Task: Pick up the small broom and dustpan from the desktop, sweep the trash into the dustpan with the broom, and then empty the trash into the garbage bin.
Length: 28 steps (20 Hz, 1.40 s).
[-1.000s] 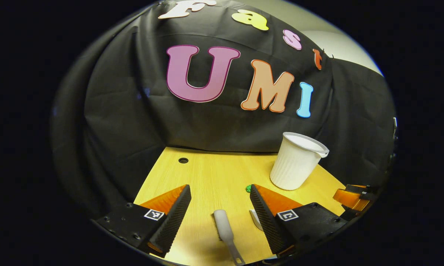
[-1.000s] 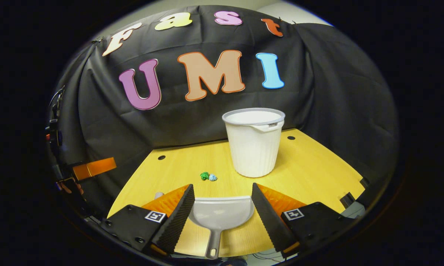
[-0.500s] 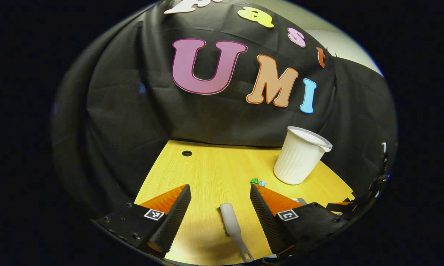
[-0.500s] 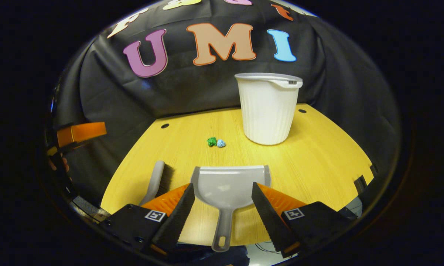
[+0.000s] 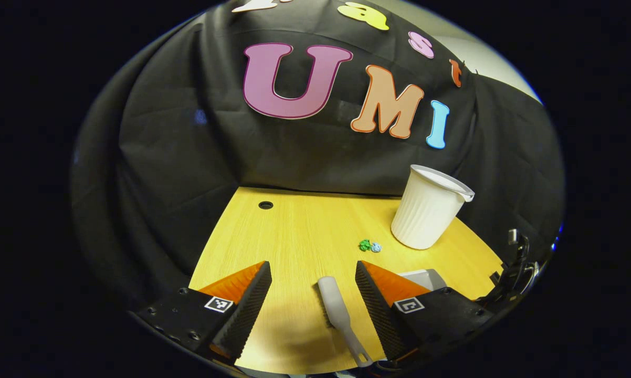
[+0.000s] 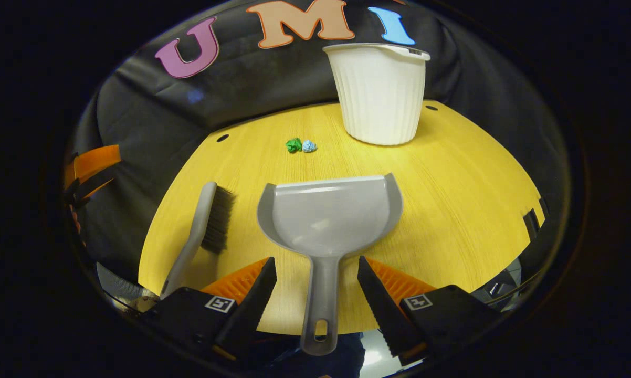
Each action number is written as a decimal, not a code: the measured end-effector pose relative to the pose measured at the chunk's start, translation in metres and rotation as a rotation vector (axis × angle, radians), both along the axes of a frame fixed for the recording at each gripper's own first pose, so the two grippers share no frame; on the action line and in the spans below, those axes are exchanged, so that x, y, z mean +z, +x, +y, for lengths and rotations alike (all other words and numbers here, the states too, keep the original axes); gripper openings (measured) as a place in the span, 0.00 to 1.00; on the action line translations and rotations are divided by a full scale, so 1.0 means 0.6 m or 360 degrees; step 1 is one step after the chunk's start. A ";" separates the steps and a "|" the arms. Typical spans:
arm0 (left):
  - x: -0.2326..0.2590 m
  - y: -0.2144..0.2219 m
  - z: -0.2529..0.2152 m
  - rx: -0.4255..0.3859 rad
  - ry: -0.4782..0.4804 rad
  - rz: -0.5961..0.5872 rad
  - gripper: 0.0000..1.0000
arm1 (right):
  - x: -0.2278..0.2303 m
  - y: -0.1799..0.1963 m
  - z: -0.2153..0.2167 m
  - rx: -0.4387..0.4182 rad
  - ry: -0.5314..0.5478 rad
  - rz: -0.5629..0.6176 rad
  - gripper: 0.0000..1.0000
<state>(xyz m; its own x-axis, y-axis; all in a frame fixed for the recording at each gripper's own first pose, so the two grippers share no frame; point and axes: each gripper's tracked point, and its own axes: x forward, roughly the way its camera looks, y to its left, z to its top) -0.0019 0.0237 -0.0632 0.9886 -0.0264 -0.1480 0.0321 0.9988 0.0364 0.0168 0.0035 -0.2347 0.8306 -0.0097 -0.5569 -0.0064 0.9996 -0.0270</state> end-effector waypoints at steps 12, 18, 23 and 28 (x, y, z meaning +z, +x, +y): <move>-0.059 -0.023 -0.010 0.0026 -0.0009 0.0123 0.95 | -0.060 0.033 -0.022 0.0015 0.0002 0.0215 0.65; -0.072 -0.030 -0.029 0.0058 -0.0033 0.0155 0.95 | -0.067 0.045 -0.023 0.0058 0.0004 0.0287 0.55; -0.104 -0.033 -0.050 0.0080 -0.0030 0.0264 0.95 | -0.071 0.046 -0.032 0.0124 -0.0025 0.0359 0.37; -0.177 -0.036 -0.075 0.0084 -0.0007 0.0511 0.95 | -0.069 0.051 -0.038 0.0164 -0.0001 0.0387 0.41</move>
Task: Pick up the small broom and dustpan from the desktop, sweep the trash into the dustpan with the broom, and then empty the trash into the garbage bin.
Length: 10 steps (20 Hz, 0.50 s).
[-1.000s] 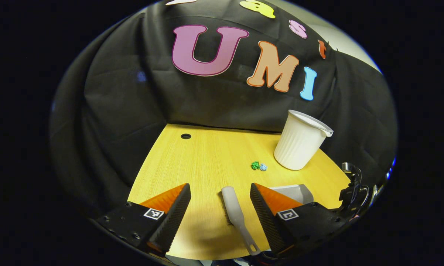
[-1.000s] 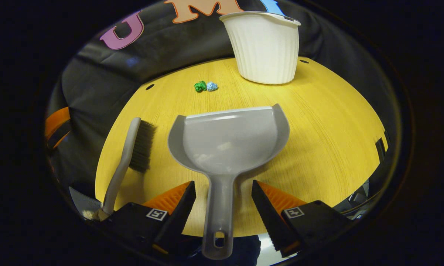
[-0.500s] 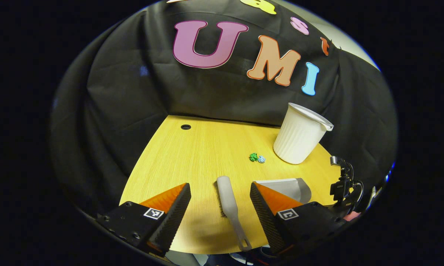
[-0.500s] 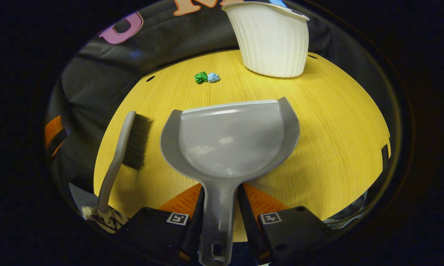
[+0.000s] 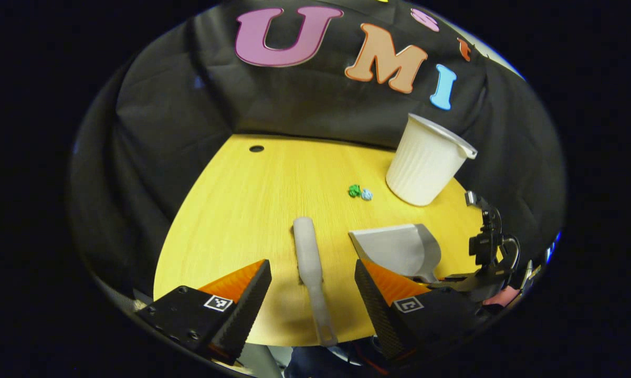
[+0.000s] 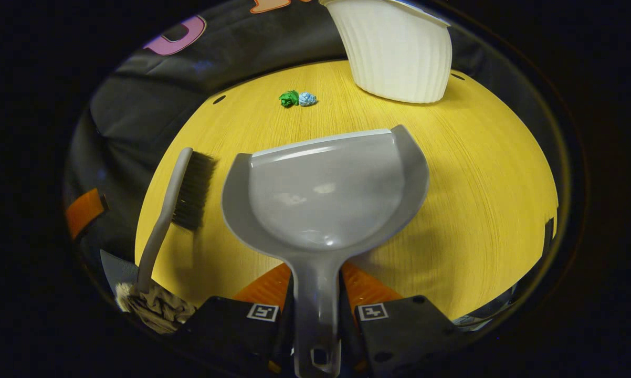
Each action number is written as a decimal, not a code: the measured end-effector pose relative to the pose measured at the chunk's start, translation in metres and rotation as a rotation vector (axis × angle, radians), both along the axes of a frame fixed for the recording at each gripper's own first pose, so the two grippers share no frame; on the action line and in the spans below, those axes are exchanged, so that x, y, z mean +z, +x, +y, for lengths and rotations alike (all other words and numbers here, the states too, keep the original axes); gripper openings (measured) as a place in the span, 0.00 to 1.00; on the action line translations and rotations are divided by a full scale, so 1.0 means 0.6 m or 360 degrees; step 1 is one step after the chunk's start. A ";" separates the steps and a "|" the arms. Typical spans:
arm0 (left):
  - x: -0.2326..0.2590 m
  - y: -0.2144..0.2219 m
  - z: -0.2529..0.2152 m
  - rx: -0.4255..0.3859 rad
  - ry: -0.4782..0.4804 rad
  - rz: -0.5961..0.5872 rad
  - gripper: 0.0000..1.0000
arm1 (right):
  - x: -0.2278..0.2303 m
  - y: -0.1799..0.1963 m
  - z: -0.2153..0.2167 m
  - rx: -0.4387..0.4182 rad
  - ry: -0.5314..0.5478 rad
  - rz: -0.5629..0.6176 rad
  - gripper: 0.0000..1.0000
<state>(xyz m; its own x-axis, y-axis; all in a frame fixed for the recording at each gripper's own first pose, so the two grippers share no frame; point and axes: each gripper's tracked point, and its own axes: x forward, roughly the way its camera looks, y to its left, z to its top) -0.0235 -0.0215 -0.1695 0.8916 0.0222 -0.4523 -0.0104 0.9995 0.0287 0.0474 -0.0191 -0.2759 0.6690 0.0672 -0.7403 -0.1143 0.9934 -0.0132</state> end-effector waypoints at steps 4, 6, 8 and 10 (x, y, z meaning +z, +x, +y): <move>-0.075 -0.008 -0.002 0.0046 0.0031 0.0254 0.94 | 0.000 0.002 -0.004 0.0025 0.0019 0.0024 0.41; -0.114 -0.007 -0.003 0.0078 -0.0012 0.0385 0.93 | 0.000 0.001 -0.005 0.0036 0.0022 0.0031 0.41; -0.138 -0.004 0.001 0.0108 -0.0048 0.0471 0.93 | 0.001 0.001 -0.008 0.0051 0.0010 0.0038 0.41; -0.160 -0.002 0.005 0.0138 -0.0077 0.0555 0.91 | 0.000 0.002 -0.010 0.0062 0.0004 0.0039 0.41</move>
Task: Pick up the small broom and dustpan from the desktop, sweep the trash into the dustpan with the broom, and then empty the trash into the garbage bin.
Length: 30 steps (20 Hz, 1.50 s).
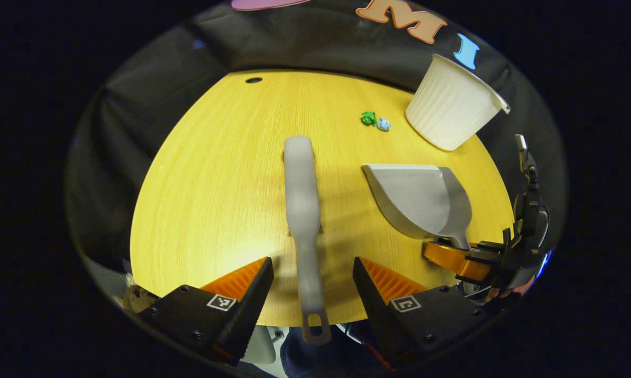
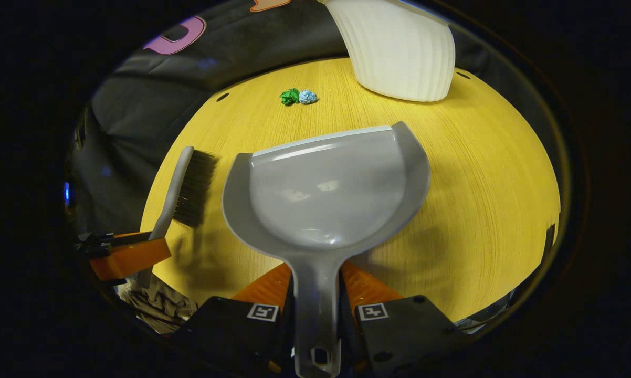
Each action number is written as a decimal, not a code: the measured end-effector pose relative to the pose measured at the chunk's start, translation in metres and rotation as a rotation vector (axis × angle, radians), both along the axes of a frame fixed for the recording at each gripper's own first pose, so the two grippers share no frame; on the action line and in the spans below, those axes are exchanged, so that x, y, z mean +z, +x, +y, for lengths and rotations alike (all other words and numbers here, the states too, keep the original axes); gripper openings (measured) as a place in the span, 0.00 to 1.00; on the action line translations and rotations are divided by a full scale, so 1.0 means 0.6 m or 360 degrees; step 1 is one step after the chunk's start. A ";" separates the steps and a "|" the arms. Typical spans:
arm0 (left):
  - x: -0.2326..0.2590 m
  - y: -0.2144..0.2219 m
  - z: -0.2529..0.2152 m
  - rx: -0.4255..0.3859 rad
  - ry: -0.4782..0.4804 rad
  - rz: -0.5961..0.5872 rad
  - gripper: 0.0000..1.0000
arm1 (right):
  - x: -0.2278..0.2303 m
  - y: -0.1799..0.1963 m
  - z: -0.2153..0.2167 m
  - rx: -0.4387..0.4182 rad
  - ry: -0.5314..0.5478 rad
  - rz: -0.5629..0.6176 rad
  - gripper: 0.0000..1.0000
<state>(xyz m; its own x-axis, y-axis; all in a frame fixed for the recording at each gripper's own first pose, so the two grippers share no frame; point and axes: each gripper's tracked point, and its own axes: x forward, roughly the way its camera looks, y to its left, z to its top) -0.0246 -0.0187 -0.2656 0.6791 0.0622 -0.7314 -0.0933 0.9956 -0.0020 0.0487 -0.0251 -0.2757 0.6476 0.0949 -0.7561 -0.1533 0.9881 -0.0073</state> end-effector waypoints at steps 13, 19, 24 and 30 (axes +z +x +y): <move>-0.050 -0.001 0.014 0.0009 0.0014 0.0288 0.24 | 0.003 0.000 -0.006 0.0043 0.0012 0.0028 0.41; -0.045 0.010 0.024 -0.0030 0.0025 0.0322 0.21 | 0.004 -0.002 -0.007 0.0046 0.0019 0.0039 0.41; -0.036 0.037 0.030 -0.0129 0.0023 0.0318 0.21 | 0.002 -0.001 -0.008 0.0045 0.0016 0.0051 0.41; 0.004 0.124 0.065 -0.0290 0.0188 0.0253 0.20 | 0.002 0.002 -0.019 0.0048 -0.0048 0.0058 0.40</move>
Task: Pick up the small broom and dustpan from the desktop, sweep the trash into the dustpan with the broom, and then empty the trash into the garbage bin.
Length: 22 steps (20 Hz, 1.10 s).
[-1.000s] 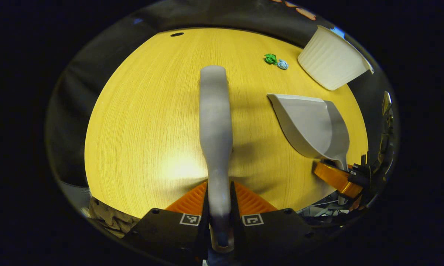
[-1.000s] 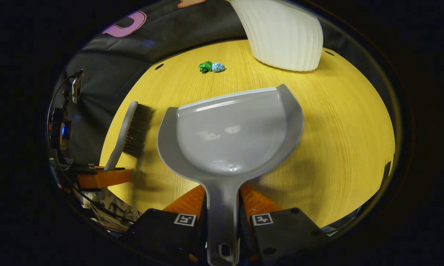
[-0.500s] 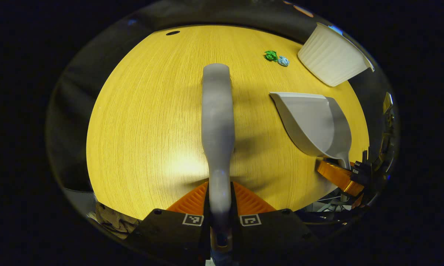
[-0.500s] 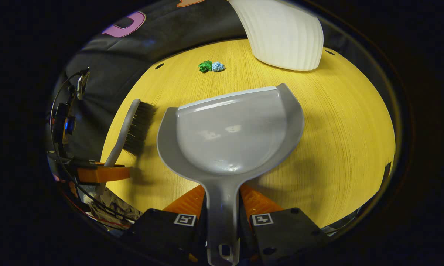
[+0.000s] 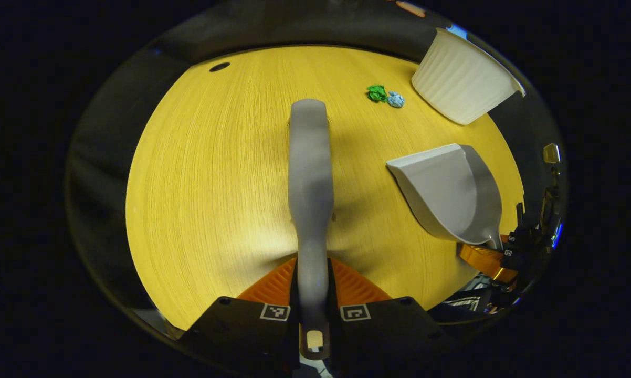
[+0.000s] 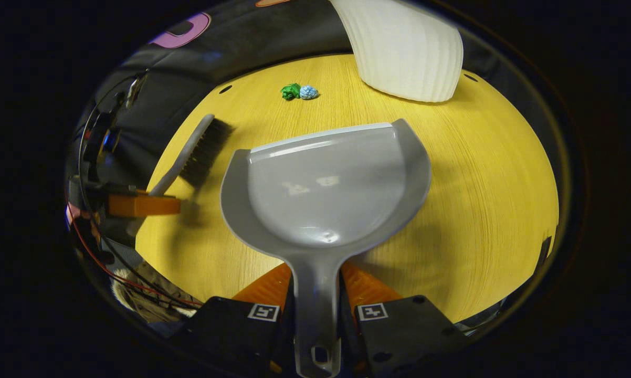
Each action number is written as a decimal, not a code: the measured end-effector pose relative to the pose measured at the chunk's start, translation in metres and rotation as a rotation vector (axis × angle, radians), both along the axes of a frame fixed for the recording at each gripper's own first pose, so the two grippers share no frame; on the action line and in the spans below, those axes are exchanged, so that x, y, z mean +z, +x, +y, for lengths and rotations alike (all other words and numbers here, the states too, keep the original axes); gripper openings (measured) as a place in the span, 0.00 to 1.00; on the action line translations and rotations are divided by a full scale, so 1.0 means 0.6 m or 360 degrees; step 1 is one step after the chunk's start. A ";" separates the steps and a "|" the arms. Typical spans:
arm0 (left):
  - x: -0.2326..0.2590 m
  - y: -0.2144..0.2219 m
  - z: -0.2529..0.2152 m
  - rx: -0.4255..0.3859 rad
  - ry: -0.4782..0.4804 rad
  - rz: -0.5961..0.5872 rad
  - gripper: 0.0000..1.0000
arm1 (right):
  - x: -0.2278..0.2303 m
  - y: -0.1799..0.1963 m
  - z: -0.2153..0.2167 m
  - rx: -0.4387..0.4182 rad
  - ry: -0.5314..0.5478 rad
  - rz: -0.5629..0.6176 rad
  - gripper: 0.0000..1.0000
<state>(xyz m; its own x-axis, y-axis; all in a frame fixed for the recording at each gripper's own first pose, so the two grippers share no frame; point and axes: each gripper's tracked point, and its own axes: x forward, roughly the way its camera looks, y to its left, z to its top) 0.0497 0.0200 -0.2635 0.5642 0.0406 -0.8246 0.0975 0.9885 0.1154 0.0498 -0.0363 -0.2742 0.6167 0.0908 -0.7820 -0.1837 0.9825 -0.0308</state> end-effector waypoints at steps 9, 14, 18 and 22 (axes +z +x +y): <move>0.062 0.195 0.022 -0.0353 0.0373 -0.0112 0.20 | -0.002 -0.003 -0.011 -0.0028 -0.0015 0.0069 0.40; 0.085 0.285 0.000 -0.0774 0.0597 -0.0131 0.20 | -0.001 -0.001 -0.014 -0.0023 -0.0035 0.0075 0.40; 0.096 0.325 -0.026 -0.1027 0.0702 -0.0119 0.20 | -0.001 0.002 -0.014 -0.0034 -0.0022 0.0079 0.40; 0.086 0.316 -0.069 -0.1305 0.0696 -0.0055 0.20 | -0.001 0.002 -0.014 -0.0036 -0.0018 0.0080 0.40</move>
<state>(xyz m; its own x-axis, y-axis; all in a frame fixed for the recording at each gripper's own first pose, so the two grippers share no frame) 0.2395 -0.0216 -0.2121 0.5782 -0.0785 -0.8121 0.7359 0.4799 0.4776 0.0511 -0.0446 -0.2748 0.5782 0.0683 -0.8130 -0.1630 0.9861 -0.0331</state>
